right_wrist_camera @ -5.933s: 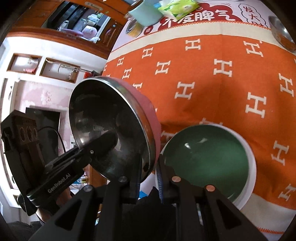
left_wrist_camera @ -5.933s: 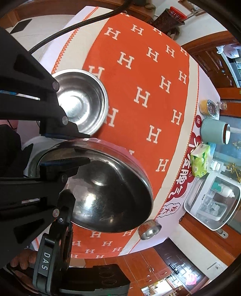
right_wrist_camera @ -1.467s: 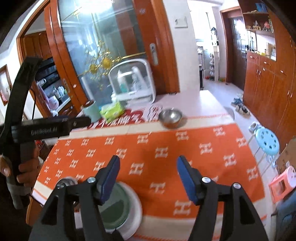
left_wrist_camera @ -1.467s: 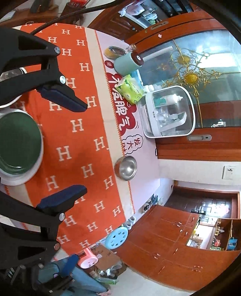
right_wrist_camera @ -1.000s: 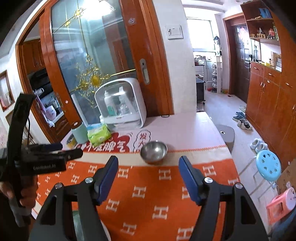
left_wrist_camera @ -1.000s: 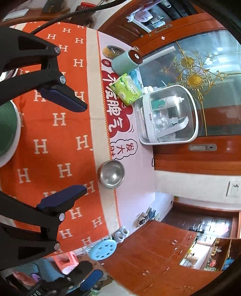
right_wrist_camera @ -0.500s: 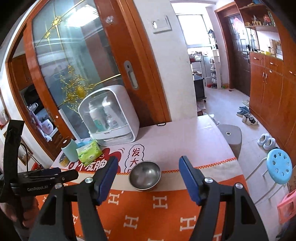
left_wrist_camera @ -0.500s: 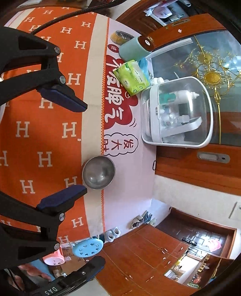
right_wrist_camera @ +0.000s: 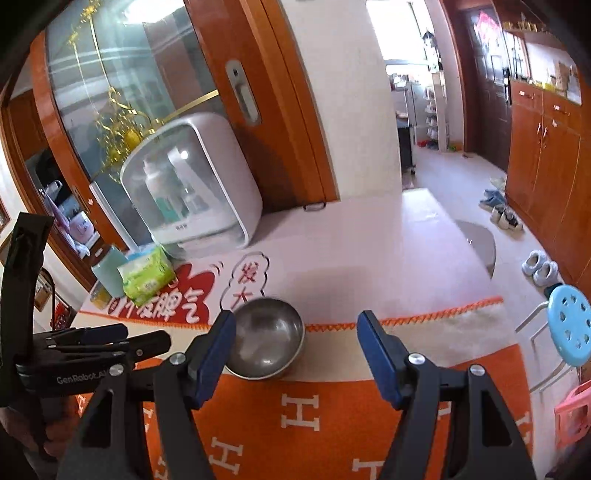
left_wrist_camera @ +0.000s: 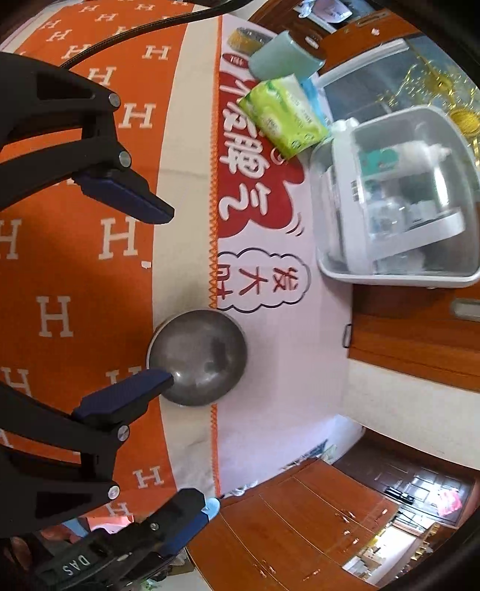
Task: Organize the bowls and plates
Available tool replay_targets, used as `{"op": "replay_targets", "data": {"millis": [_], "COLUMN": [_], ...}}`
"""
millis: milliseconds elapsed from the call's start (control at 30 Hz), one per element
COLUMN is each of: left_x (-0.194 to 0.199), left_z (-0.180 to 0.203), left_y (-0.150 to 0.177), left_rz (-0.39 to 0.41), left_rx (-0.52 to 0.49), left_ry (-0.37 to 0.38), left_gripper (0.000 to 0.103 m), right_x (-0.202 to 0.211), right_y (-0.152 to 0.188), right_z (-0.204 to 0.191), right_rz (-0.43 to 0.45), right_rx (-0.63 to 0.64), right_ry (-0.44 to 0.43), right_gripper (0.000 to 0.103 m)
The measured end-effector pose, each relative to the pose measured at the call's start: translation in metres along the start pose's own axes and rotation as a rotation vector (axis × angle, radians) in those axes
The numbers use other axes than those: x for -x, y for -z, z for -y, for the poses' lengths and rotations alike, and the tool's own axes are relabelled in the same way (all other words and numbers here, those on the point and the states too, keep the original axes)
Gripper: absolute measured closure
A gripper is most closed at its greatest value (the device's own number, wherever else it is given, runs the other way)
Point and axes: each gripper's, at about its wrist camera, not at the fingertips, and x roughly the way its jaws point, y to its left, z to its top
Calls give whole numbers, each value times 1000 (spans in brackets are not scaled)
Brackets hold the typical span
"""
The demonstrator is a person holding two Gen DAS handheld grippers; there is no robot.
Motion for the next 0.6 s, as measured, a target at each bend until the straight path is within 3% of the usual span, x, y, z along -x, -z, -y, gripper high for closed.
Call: {"op": "replay_targets", "data": {"millis": [300, 600], "left_x": [-62, -88], "left_z": [8, 11], "left_y": [2, 7], "left_rz": [-39, -20], "left_rx": [-42, -76], "left_ry": [-8, 2], "left_gripper": [23, 23], "right_x": [-51, -77], "right_y": [24, 37], "right_z": [11, 21], "right_rz": [-103, -109], "right_rx": [-8, -70], "right_ry": [-33, -91], "right_gripper": [34, 34]}}
